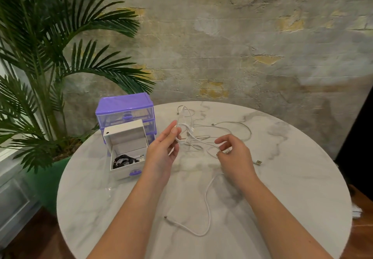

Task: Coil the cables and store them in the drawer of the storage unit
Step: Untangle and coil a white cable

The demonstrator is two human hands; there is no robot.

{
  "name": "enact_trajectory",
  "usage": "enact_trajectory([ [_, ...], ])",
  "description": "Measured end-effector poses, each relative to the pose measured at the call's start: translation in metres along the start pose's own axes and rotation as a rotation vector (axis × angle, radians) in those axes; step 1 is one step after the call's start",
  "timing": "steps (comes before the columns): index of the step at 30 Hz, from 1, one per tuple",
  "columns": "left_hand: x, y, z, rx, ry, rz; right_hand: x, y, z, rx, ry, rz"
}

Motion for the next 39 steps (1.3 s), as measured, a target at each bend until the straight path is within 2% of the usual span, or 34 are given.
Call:
enact_trajectory([
  [7, -0.008, -0.012, -0.007, -0.041, -0.020, 0.288, -0.002, -0.019, -0.002, -0.145, 0.116, 0.286],
  [10, -0.007, -0.011, -0.007, -0.029, -0.019, 0.329, 0.002, -0.014, 0.000, -0.098, 0.044, 0.327],
  [13, -0.005, -0.006, -0.007, 0.005, -0.014, 0.297, 0.009, -0.001, 0.004, 0.021, -0.084, 0.395],
  [16, 0.001, 0.003, -0.003, 0.066, -0.020, 0.208, 0.019, 0.015, 0.013, 0.095, -0.168, 0.303],
  [19, 0.006, 0.011, 0.000, 0.148, -0.050, 0.152, 0.025, 0.021, 0.018, 0.054, -0.273, 0.205],
  [24, 0.008, 0.015, 0.001, 0.230, -0.106, 0.205, 0.017, 0.018, 0.012, 0.075, -0.230, 0.074],
  [29, 0.003, 0.006, -0.004, 0.165, -0.134, 0.326, 0.018, 0.010, 0.010, -0.002, -0.205, 0.277],
  [32, 0.003, 0.006, -0.004, 0.105, -0.113, 0.179, 0.018, 0.007, 0.007, -0.042, -0.190, 0.316],
  [35, 0.007, 0.009, -0.002, 0.058, -0.049, -0.082, 0.015, 0.009, 0.009, -0.001, -0.129, 0.054],
  [37, 0.010, 0.009, -0.002, 0.063, -0.045, -0.143, 0.017, 0.008, 0.012, 0.025, -0.094, -0.124],
  [39, 0.011, 0.009, -0.001, 0.075, -0.057, -0.158, 0.020, 0.008, 0.013, 0.050, -0.119, -0.143],
])
Point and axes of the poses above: each hand's wrist, its own z-axis away from the middle knuckle, its own y-axis out of the palm, x = y × z, the point moved 3 cm from there along -z, towards the middle knuckle, and after that the axes turned 13 degrees about -z, right-handed, at the moved point
